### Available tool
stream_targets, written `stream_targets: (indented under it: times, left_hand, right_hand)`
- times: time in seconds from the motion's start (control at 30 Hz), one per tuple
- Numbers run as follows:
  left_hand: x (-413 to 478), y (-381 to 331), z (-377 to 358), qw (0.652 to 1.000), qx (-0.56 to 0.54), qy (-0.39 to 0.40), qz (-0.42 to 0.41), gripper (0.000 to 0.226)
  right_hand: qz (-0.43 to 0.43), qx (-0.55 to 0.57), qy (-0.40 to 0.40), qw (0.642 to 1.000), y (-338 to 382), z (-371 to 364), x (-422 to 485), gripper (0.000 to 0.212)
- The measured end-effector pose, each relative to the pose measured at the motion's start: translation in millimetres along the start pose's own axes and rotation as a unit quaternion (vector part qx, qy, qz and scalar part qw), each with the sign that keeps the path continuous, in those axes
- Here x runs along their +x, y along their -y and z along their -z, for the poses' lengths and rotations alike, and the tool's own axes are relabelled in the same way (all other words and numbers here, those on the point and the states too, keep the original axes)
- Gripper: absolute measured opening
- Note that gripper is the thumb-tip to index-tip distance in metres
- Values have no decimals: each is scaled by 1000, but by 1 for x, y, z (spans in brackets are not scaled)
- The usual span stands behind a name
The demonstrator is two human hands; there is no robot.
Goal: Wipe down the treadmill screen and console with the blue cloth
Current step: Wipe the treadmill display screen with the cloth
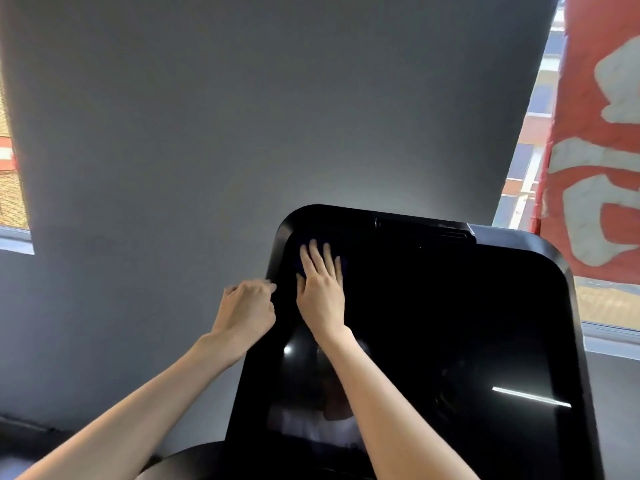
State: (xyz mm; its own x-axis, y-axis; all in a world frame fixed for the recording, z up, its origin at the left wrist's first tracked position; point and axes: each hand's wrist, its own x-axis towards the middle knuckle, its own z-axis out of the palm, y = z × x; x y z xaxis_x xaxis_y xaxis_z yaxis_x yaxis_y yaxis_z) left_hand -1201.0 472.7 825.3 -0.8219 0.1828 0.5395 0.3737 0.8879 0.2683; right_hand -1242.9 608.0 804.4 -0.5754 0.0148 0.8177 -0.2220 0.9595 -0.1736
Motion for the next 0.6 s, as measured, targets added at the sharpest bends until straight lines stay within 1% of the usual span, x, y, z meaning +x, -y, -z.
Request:
stream_targets:
  times: [0.07, 0.2, 0.3, 0.33, 0.37, 0.4, 0.43, 0.5, 0.53, 0.57, 0.6]
  left_hand:
    - [-2, -2, -4, 1000, -1, 3, -3, 38]
    - [-5, -6, -8, 1000, 25, 10, -7, 41]
    - [-4, -5, -7, 998, 59, 29, -10, 45]
    - [-4, -5, -4, 997, 67, 38, -11, 47]
    - [-4, -5, -1, 997, 67, 47, -9, 50]
    - [-4, -4, 2, 996, 60, 58, -6, 54]
    - [-5, -4, 4, 996, 52, 70, -3, 57]
    - [-5, -5, 6, 995, 43, 89, 7, 58]
    - [-4, -5, 5, 995, 37, 94, 14, 55]
    - [-3, -5, 5, 995, 31, 93, 18, 48]
    - [-1, -5, 4, 995, 28, 89, 19, 38]
  right_hand:
    - [19, 21, 17, 999, 2, -1, 1, 50]
    - [87, -1, 25, 996, -5, 4, -34, 54]
    - [177, -42, 41, 982, -13, 10, -62, 54]
    - [205, -65, 42, 976, -19, 15, -58, 55]
    - [213, -94, 33, 972, -25, 19, -49, 55]
    - [191, -118, 18, 974, -32, 25, -36, 56]
    - [139, -131, 0, 982, -37, 31, -21, 56]
    - [11, -119, -20, 993, -40, 40, -2, 59]
    - [-23, -101, -22, 994, -34, 39, -3, 61]
    - [-22, -79, -24, 996, -27, 34, -13, 62]
    - [5, -57, -12, 998, -20, 28, -28, 62]
